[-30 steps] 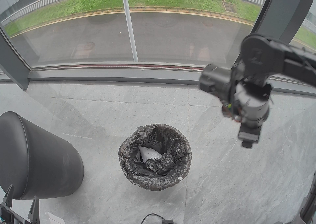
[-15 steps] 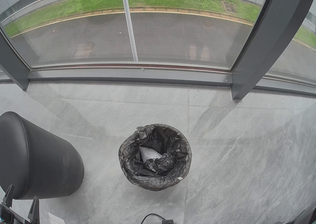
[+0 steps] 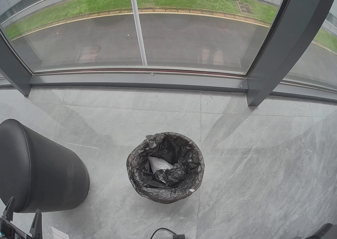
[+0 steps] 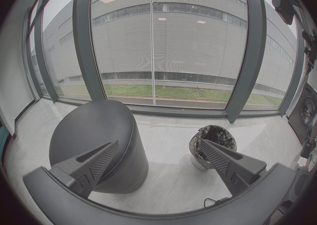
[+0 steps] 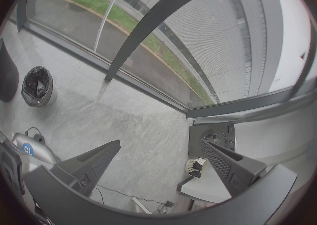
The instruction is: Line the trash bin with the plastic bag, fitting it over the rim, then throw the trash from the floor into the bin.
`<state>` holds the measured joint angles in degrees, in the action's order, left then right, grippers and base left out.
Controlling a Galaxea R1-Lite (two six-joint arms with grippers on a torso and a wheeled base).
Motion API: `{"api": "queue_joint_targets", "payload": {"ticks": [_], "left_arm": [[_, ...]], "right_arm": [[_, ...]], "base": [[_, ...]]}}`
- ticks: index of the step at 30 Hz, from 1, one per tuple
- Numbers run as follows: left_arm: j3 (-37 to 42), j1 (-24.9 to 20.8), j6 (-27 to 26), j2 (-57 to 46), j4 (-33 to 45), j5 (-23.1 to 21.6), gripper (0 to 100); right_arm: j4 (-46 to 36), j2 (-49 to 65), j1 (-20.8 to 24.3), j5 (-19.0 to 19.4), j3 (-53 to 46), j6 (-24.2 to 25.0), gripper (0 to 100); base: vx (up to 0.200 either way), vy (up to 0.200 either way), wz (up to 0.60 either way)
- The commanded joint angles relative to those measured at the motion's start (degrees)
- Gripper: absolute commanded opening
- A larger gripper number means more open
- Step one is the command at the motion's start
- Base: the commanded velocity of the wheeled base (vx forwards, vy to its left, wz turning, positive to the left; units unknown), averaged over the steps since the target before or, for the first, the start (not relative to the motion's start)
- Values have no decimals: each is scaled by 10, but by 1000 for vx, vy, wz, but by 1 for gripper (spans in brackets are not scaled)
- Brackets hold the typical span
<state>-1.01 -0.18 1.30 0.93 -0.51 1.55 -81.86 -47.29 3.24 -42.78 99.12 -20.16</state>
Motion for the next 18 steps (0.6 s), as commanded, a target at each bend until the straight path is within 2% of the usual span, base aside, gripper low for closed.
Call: {"api": "queue_joint_targets", "payload": {"ticks": [1, 2, 4, 5, 6, 7, 8, 9, 14, 15, 16, 17, 18], "left_arm": [[10, 0, 0, -8, -1, 0, 100], [10, 0, 0, -8, 0, 0, 100], [10, 0, -1, -8, 0, 0, 100], [10, 0, -1, -8, 0, 0, 100], [10, 0, 0, -8, 0, 0, 100], [10, 0, 0, -8, 0, 0, 100], [10, 0, 0, -8, 0, 0, 100], [10, 0, 0, -8, 0, 0, 100], [10, 0, 0, -8, 0, 0, 100], [10, 0, 0, -8, 0, 0, 100], [10, 0, 0, -8, 0, 0, 100], [10, 0, 0, -8, -1, 0, 100], [10, 0, 0, -8, 0, 0, 100]], "right_arm": [[202, 473, -35, 10, -439, 50, 100], [204, 472, -34, 24, -451, 62, 100], [221, 472, -34, 96, -491, 75, 100], [228, 472, -35, 111, -502, 80, 100], [263, 472, -34, 156, -546, 104, 100], [268, 472, -34, 159, -551, 107, 100], [349, 472, -35, 179, -638, 137, 100], [406, 472, -35, 179, -686, 147, 100], [863, 472, -35, 197, -991, 138, 100], [900, 472, -35, 220, -991, 137, 100], [900, 472, -35, 220, -991, 137, 100], [886, 473, -35, 256, -989, 152, 100], [883, 473, -35, 257, -991, 158, 100]], "base": [[0, 0, 0], [0, 0, 0], [0, 0, 0], [0, 0, 0], [0, 0, 0], [0, 0, 0], [0, 0, 0], [0, 0, 0], [0, 0, 0], [0, 0, 0], [0, 0, 0], [0, 0, 0], [0, 0, 0]]}}
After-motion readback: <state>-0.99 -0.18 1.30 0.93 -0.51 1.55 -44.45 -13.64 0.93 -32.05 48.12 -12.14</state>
